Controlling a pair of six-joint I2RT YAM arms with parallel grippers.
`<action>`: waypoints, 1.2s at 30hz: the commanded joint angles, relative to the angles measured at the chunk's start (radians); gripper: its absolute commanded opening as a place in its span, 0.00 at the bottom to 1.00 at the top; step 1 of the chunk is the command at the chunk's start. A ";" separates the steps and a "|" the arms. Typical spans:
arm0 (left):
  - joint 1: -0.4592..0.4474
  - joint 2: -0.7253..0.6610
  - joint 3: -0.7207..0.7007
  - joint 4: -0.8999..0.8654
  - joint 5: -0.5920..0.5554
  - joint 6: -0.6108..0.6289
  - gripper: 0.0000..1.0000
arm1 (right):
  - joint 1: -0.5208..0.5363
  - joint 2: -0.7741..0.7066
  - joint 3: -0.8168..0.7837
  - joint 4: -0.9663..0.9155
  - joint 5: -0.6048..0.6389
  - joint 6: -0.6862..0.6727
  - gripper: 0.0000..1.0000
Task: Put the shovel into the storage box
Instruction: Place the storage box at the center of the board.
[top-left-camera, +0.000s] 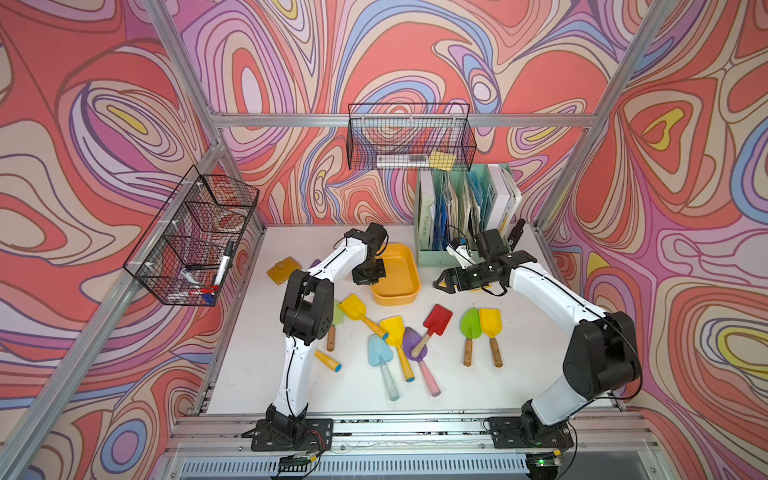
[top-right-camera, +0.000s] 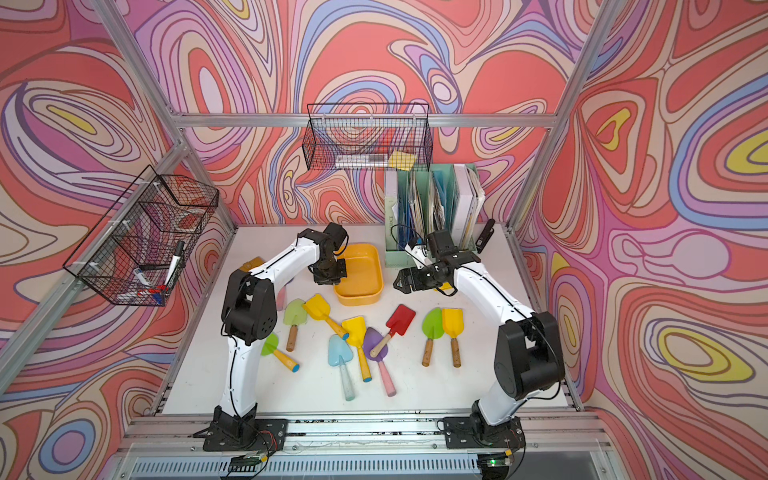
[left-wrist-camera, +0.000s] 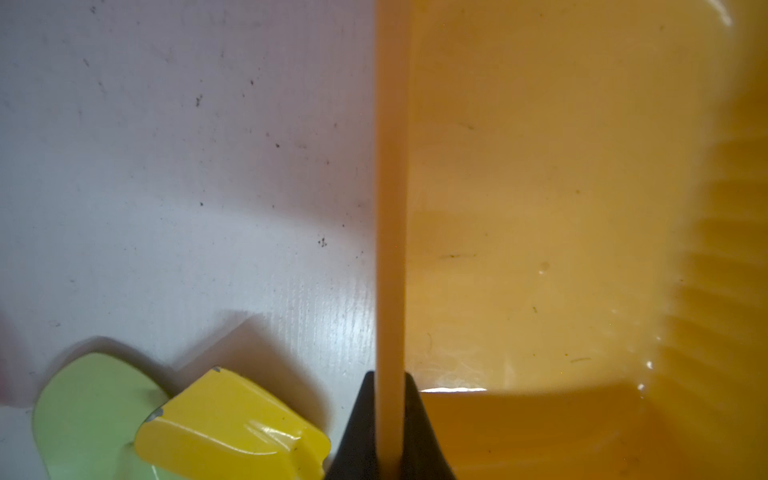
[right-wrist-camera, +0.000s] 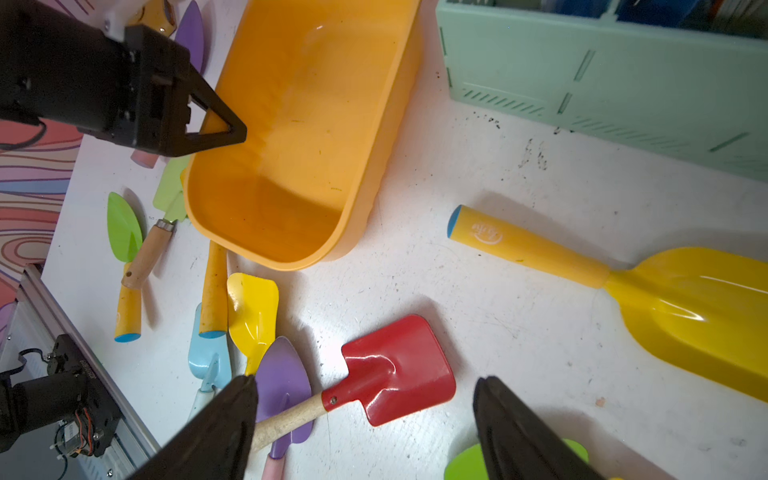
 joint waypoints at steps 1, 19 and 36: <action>-0.002 -0.043 -0.086 -0.018 0.008 0.100 0.00 | 0.003 -0.062 -0.025 -0.028 0.032 0.057 0.84; -0.022 -0.046 -0.171 0.125 0.010 0.083 0.00 | 0.003 -0.118 -0.098 0.015 0.045 0.132 0.84; -0.025 -0.054 -0.111 0.052 -0.004 0.090 0.48 | 0.003 -0.102 -0.112 0.035 0.031 0.119 0.84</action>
